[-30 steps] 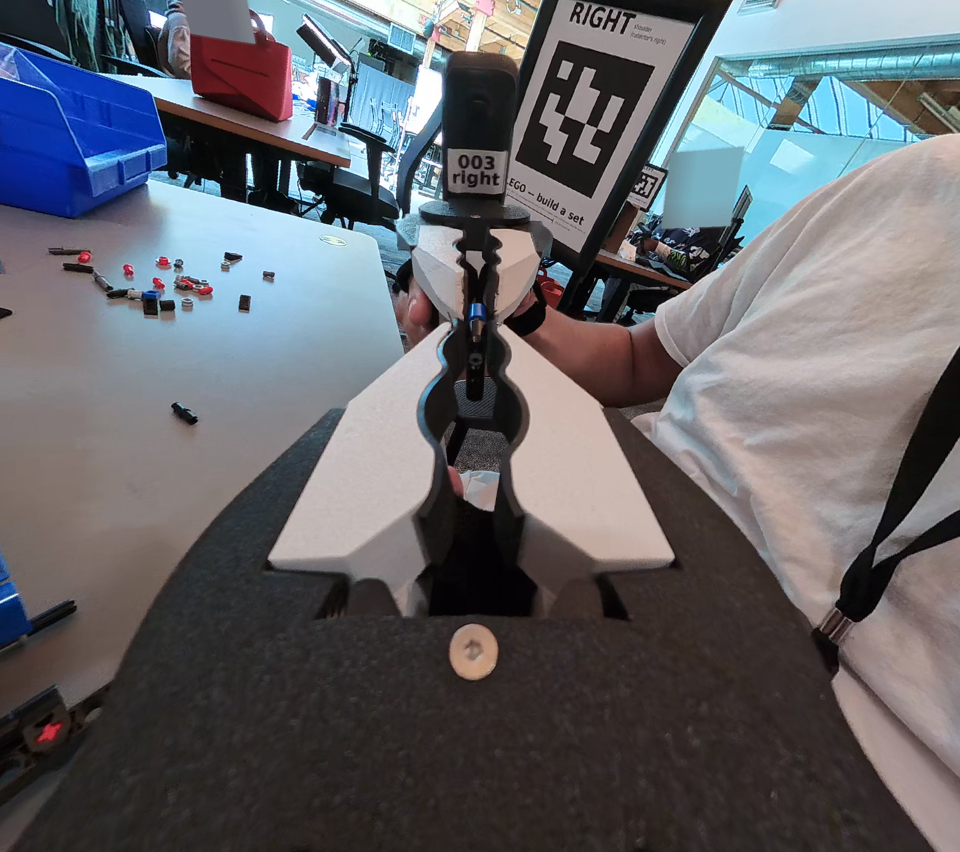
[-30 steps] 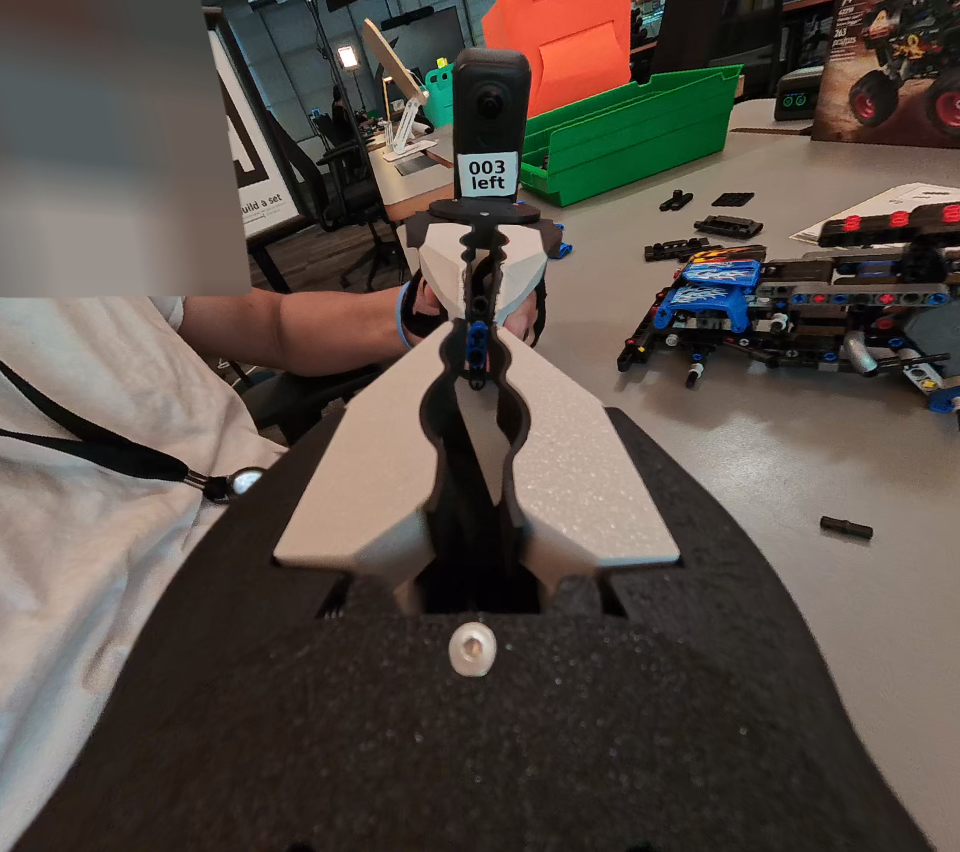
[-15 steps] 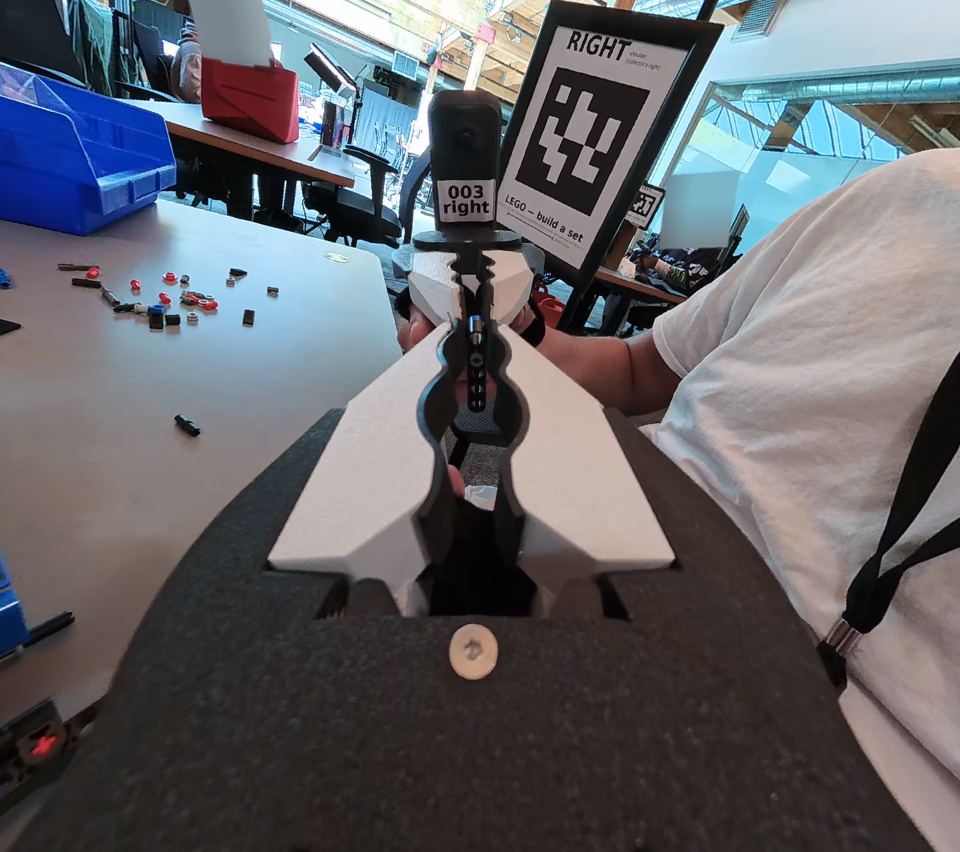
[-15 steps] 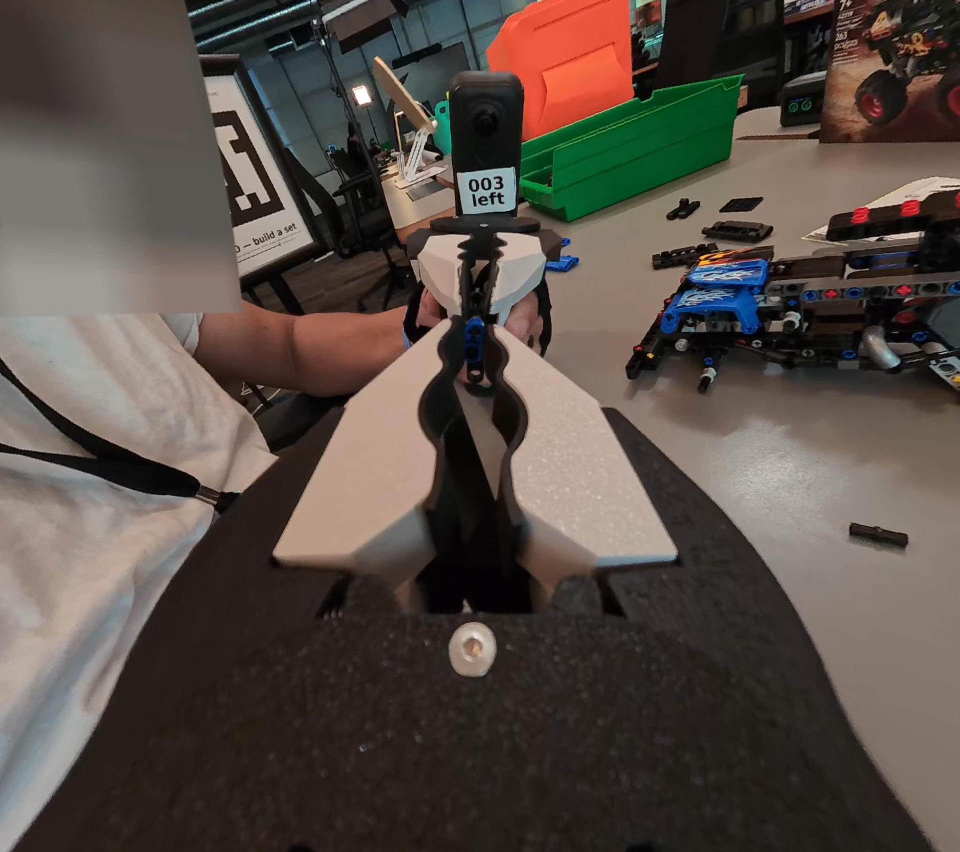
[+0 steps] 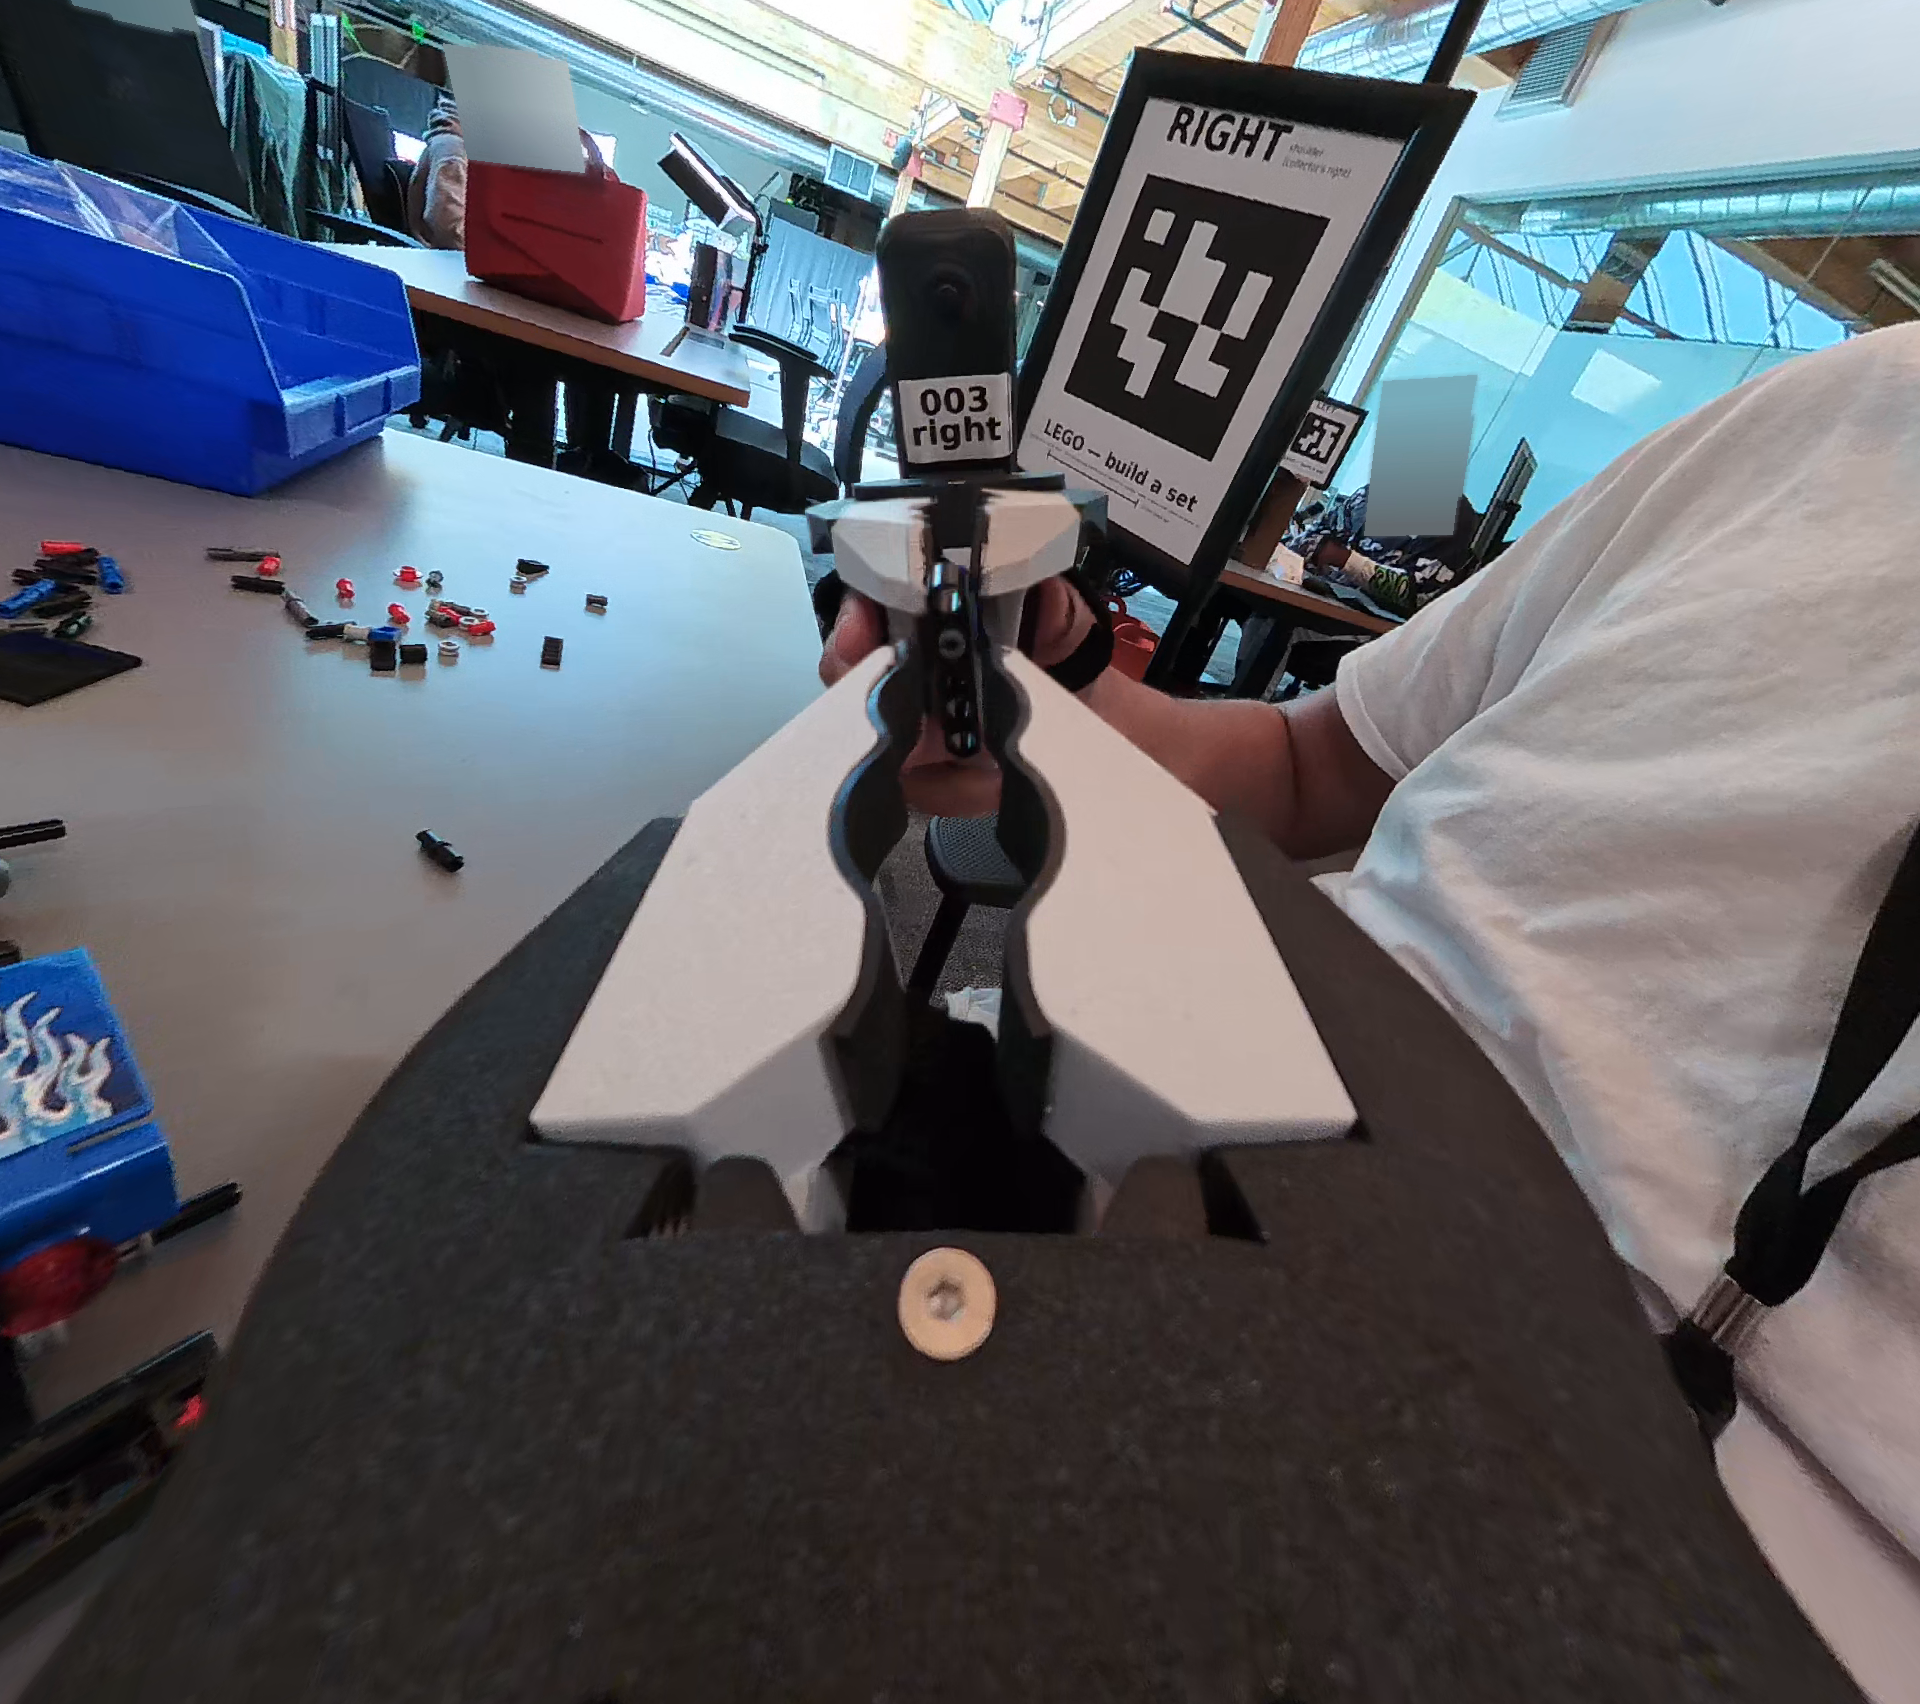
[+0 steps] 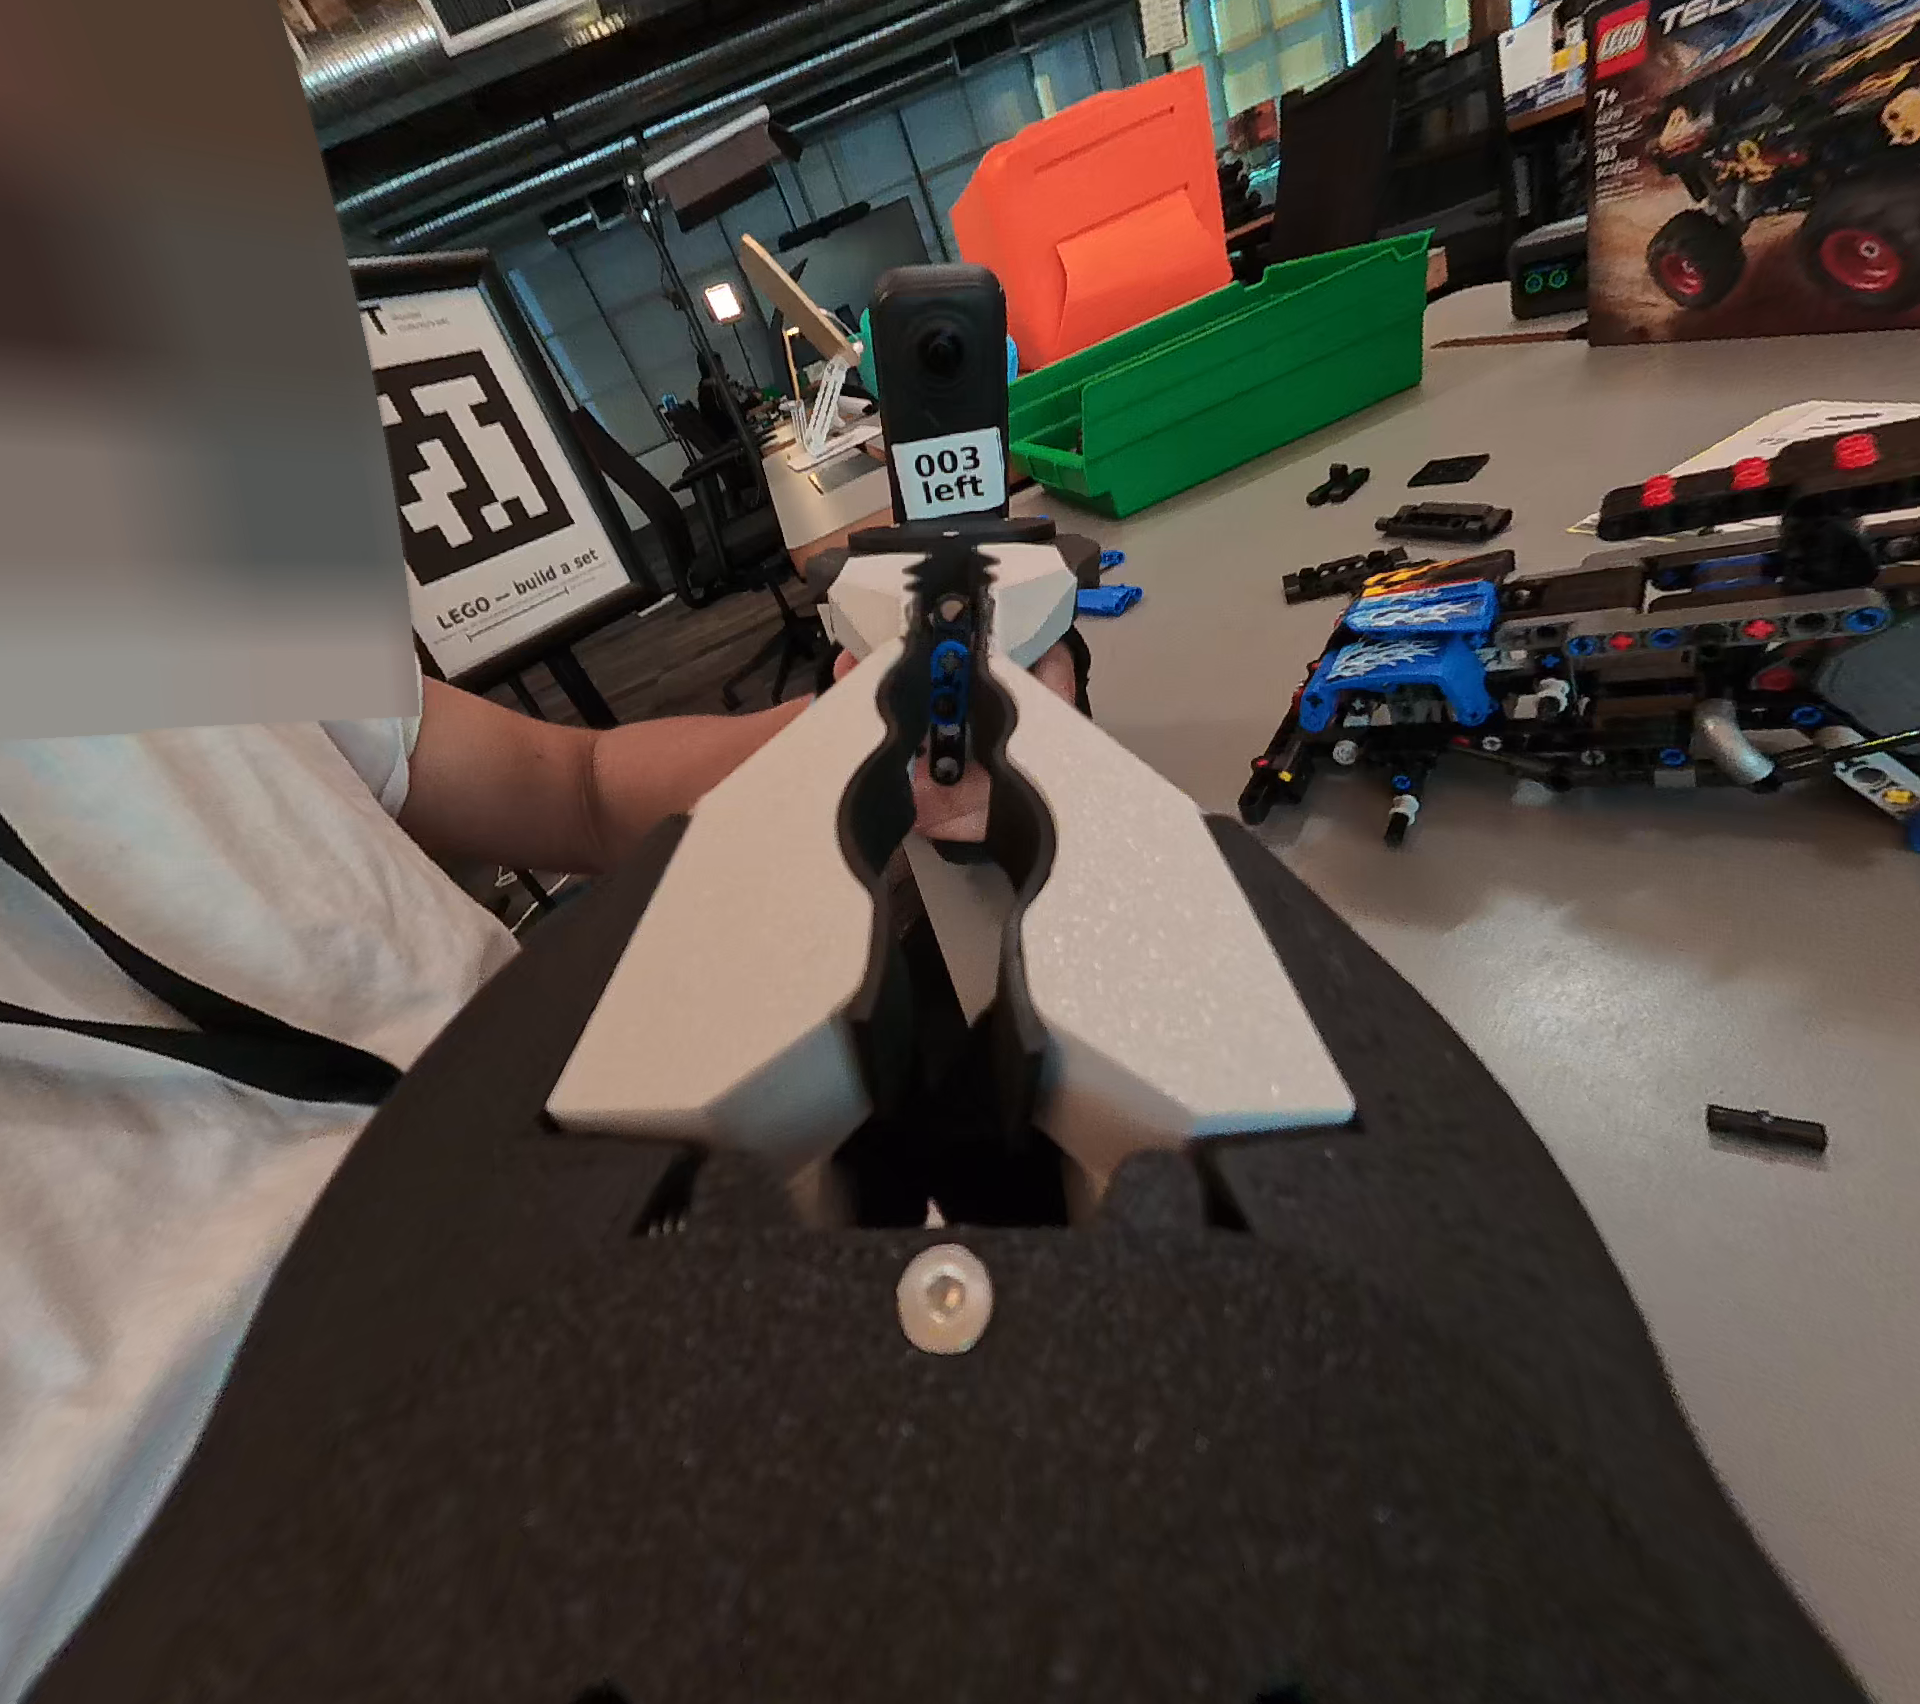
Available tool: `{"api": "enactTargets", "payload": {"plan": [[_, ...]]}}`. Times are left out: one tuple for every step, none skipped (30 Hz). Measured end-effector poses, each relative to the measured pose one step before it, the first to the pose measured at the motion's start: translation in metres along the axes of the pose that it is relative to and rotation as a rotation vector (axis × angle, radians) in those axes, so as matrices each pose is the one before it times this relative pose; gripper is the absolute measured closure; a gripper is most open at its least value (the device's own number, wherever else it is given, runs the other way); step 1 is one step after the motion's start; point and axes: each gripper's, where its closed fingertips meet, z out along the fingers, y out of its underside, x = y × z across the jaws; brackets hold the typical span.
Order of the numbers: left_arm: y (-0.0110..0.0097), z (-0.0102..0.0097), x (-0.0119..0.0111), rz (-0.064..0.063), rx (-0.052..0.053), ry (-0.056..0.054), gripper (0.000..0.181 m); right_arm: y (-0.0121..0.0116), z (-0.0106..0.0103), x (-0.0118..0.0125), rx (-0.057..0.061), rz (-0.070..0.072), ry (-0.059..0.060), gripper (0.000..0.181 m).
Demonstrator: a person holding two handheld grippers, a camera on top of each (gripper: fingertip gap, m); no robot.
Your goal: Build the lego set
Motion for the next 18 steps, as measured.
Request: {"api": "enactTargets", "payload": {"plan": [[-0.00057,-0.00016,-0.00055,-0.0017,0.0038,-0.0009,0.172,-0.00123,0.0001,0.00058,0.0025,-0.0027,0.0065,0.175],[0.00049,0.00053,0.00005,0.0026,-0.0036,-0.0003,0.175,0.00131,0.00075,-0.00008,-0.0112,-0.0143,0.0074,0.175],[0.00033,0.00056,0.00062,0.0073,-0.0018,-0.0007,0.175,0.0002,0.00084,0.00004,-0.0009,-0.0167,0.0112,0.175],[-0.00071,-0.00013,0.00088,0.0067,0.0067,0.0006,0.175,-0.00095,0.00048,-0.00087,0.0067,-0.0039,0.0024,0.175],[-0.00077,-0.00038,0.00064,0.0016,0.0067,0.0013,0.175,-0.00079,0.00044,-0.00068,0.0044,0.0011,0.0007,0.175],[-0.00053,-0.00034,-0.00007,-0.0022,0.0044,-0.0008,0.175,-0.00025,0.00064,-0.00028,0.0003,-0.0118,0.0088,0.175],[-0.00044,-0.00025,0.00009,-0.0021,0.0038,0.0008,0.175,-0.00004,0.00068,0.00032,-0.0037,-0.029,0.021,0.175],[-0.00014,0.00019,0.00136,-0.0031,0.002,0.0098,0.175,0.00038,0.00102,-0.00107,-0.0081,-0.0289,0.0158,0.175],[0.00073,0.00075,0.00177,-0.007,-0.0029,0.0121,0.175,0.00068,0.00155,-0.00245,-0.0105,-0.0174,0.005,0.175],[0.00099,0.00086,0.00106,-0.0069,-0.0053,0.0077,0.175,-0.00139,0.00094,-0.00098,0.0049,-0.0167,0.014,0.175],[0.00068,0.00043,0.00105,-0.0064,-0.0046,0.0083,0.175,-0.00126,0.00064,-0.00084,0.0048,-0.0158,0.0118,0.175],[0.00015,-0.00013,0.00121,-0.0072,-0.0007,0.0102,0.175,-0.00033,0.00035,-0.00111,-0.0003,-0.0101,0.0044,0.175],[-0.00055,-0.00053,0.00004,-0.006,0.004,0.0031,0.176,-0.0003,-0.00014,-0.00013,0.0003,-0.0096,0.0064,0.175],[-0.00025,-0.0004,0.00024,-0.0009,0.0008,0.0024,0.176,0.0002,-0.00008,0.00027,0.0008,-0.0071,0.0057,0.175],[0.00017,0.00015,0.00038,0.0019,-0.0009,0.0015,0.176,0.00012,-0.0001,-0.00062,0.0024,0.0041,-0.0041,0.175],[0.00015,0.00019,0.00016,-0.0019,-0.0002,0.0006,0.174,-0.00052,-0.00052,0.0008,0.0056,0.0087,0.0024,0.175],[0.0,0.00026,0.00065,-0.0032,0.0008,0.0058,0.174,-0.00207,-0.00105,0.00117,0.0145,0.0033,0.008,0.175],[0.0003,0.00023,0.00158,-0.0007,-0.0021,0.0098,0.174,-0.00058,-0.00033,-0.00118,0.004,0.0027,-0.0067,0.175]]}}
